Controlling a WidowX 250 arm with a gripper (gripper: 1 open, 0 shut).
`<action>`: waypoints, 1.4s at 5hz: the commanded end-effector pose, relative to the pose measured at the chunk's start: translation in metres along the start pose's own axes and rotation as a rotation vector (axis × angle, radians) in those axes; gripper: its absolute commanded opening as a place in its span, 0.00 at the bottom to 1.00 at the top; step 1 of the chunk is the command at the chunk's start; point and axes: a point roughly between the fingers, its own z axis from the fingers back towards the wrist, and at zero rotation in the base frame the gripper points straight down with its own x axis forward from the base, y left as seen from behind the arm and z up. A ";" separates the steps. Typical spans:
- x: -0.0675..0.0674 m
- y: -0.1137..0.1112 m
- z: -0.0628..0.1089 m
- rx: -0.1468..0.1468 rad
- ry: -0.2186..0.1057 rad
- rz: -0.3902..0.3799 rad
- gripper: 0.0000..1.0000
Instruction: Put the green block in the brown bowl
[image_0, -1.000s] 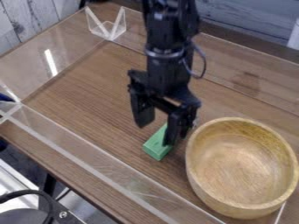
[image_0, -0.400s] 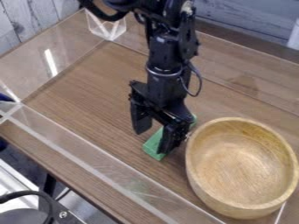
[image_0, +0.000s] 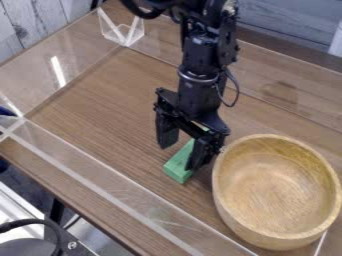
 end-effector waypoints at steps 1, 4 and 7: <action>0.012 0.002 0.002 -0.002 -0.040 0.019 1.00; 0.021 0.003 -0.015 0.020 -0.040 0.041 1.00; 0.027 0.008 -0.014 0.008 -0.017 0.033 0.00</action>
